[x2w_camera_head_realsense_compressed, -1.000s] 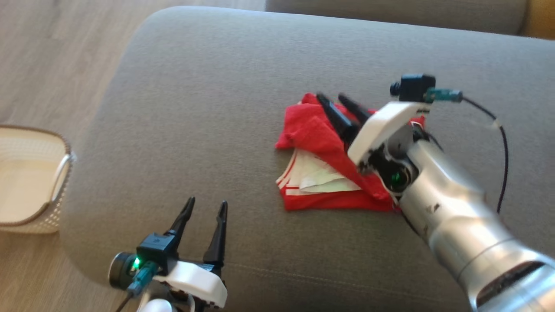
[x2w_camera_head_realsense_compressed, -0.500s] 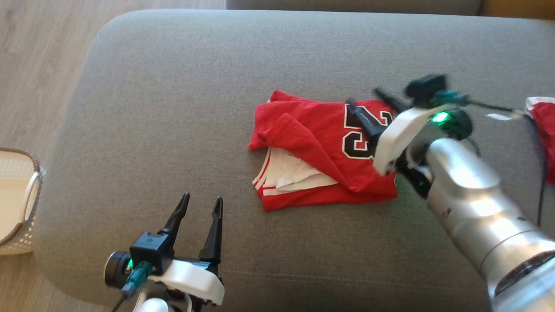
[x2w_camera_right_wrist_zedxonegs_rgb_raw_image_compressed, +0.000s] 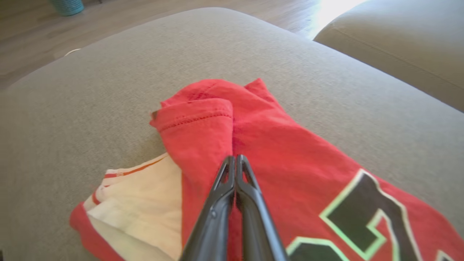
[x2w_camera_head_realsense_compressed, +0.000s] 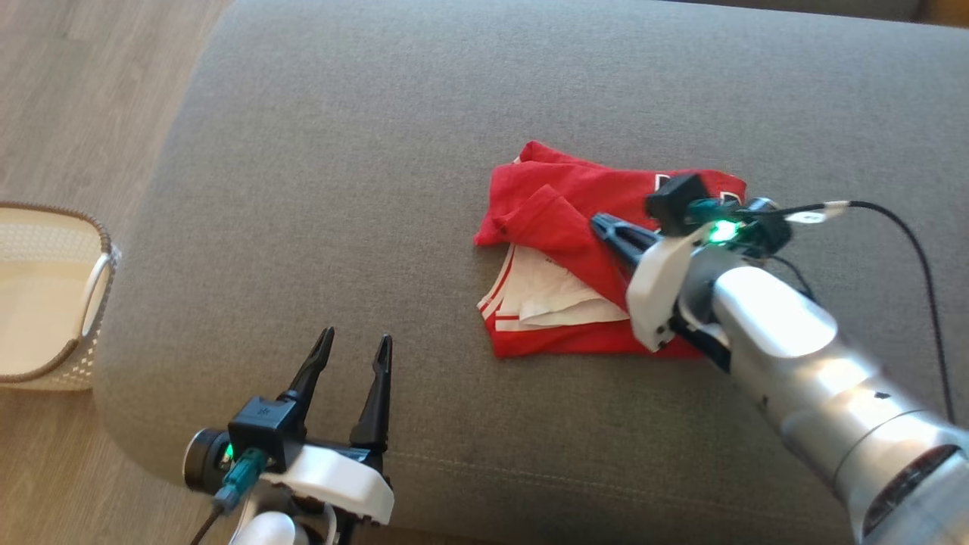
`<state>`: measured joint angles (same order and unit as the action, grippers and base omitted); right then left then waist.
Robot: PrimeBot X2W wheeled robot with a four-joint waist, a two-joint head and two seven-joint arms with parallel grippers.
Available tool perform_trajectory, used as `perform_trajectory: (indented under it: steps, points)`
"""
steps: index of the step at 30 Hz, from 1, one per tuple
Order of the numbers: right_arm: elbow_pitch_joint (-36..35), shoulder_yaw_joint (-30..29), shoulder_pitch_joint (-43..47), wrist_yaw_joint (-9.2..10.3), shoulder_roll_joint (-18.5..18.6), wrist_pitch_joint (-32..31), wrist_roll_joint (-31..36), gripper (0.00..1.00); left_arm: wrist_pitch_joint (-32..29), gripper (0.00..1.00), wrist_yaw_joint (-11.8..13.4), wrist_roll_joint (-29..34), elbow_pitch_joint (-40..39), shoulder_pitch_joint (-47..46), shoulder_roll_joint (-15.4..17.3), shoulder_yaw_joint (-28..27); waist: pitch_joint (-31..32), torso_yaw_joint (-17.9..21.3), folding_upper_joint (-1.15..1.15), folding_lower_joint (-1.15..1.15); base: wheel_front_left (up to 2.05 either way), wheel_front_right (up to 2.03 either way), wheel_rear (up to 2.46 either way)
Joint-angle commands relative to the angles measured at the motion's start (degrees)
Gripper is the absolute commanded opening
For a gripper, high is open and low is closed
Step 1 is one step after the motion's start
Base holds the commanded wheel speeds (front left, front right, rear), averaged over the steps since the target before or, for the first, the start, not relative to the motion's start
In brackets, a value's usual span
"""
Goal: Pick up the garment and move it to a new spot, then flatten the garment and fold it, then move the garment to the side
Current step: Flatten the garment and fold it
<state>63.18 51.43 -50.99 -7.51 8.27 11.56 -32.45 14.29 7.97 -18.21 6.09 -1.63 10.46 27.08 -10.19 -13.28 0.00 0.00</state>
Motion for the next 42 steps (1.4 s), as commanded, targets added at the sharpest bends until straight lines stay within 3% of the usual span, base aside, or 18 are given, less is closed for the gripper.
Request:
perform_trajectory:
  steps: [1, 5, 10, 15, 20, 21, 22, 23, 24, 27, 31, 36, 37, 38, 42]
  points:
    - [-1.58, 0.79, 0.53, 0.02, -1.02, 0.0, -0.62, 0.0, 0.71, 1.0, -0.28, 0.5, -1.45, -2.27, 0.29, -1.74, -0.06, -0.18, 0.0, 0.0, 0.0, 0.0, 0.0]
    - [-4.22, 4.68, 2.0, 0.02, -1.43, -1.94, -4.07, 0.0, 0.71, 1.0, -0.32, 0.51, -1.11, -2.59, 0.19, -1.49, 0.15, -0.62, 0.0, 0.0, 0.0, 0.0, 0.0]
    - [-12.5, 11.23, 5.0, 0.02, 0.1, -6.43, -12.35, 0.0, 0.71, 1.0, -0.08, 0.42, -0.97, -2.23, 0.39, -1.65, 0.99, -0.22, 0.0, 0.0, 0.0, 0.0, 0.0]
    - [-23.64, 16.73, 6.3, 0.02, 4.25, -8.54, -21.56, 0.0, 0.71, 1.0, 0.12, 0.41, -1.1, -1.67, 0.67, -1.54, 1.98, 0.68, 0.0, 0.0, 0.0, 0.0, 0.0]
    - [-27.99, 16.03, 5.12, 0.02, 10.08, -4.86, -25.03, 0.0, 0.7, 1.0, 0.37, 0.34, -1.29, -1.15, 0.95, -1.4, 3.21, 1.24, 0.0, 0.0, 0.0, 0.0, 0.0]
    - [-27.92, 15.38, 5.15, 0.02, 11.12, -3.63, -24.99, 0.09, 0.7, 1.0, 0.48, 0.3, -1.33, -0.91, 1.01, -1.43, 3.64, 1.33, 0.0, 0.0, 0.0, 0.0, 0.0]
    - [-27.55, 14.54, 5.31, 0.02, 12.03, -2.33, -24.81, 0.29, 0.7, 1.0, 0.69, 0.25, -1.4, -0.59, 1.08, -1.55, 4.04, 1.5, 0.0, 0.0, 0.0, 0.0, 0.0]
    - [-26.94, 13.53, 5.54, 0.02, 12.81, -0.96, -24.37, 0.71, 0.7, 1.0, 0.94, 0.16, -1.55, -0.22, 1.13, -1.77, 4.47, 1.74, 0.0, 0.0, 0.0, 0.0, 0.0]
    - [-26.26, 12.4, 5.86, 0.02, 13.38, 0.27, -23.71, 1.0, 0.7, 1.0, 1.19, 0.06, -1.74, 0.18, 1.19, -2.01, 4.87, 2.04, 0.0, 0.0, 0.0, 0.0, 0.0]
    - [-25.16, 9.59, 7.21, 0.02, 13.8, 2.03, -22.75, 1.0, 0.71, 1.0, 1.65, -0.31, -2.16, 1.07, 1.22, -2.66, 5.87, 2.82, 0.0, 0.0, 0.0, 0.0, 0.0]
    - [-24.96, 1.49, 11.52, 0.02, 13.46, 3.35, -18.98, 1.0, 0.71, 1.0, 2.47, -1.15, -3.19, 3.01, 1.26, -4.44, 8.37, 4.82, 0.0, 0.0, 0.0, 0.0, 0.0]
    - [-30.3, -17.84, 21.06, 0.02, 10.74, 3.41, -6.4, 1.0, 0.71, 1.0, 3.61, 0.61, -5.32, 5.08, 1.98, -6.12, 9.97, 7.88, 0.0, 0.0, 0.0, 0.0, 0.0]
    - [-31.98, -22.23, 23.53, 0.02, 9.41, 3.41, -3.08, 1.0, 0.71, 1.0, 3.82, 1.17, -5.91, 5.46, 1.99, -6.46, 10.2, 8.41, 0.0, 0.0, 0.0, 0.0, 0.0]
    - [-36.02, -30.03, 28.57, 0.02, 6.46, 3.42, 5.19, 1.0, 0.71, 1.0, 4.19, 1.94, -7.12, 6.38, 1.69, -7.51, 10.72, 9.43, 0.0, 0.0, 0.0, 0.0, 0.0]
    - [-45.15, -41.15, 37.83, 0.02, -0.94, 3.42, 18.56, 1.0, 0.71, 1.0, 4.02, 3.47, -9.54, 7.98, 0.12, -10.21, 11.32, 10.69, 0.0, 0.0, 0.0, 0.0, 0.0]
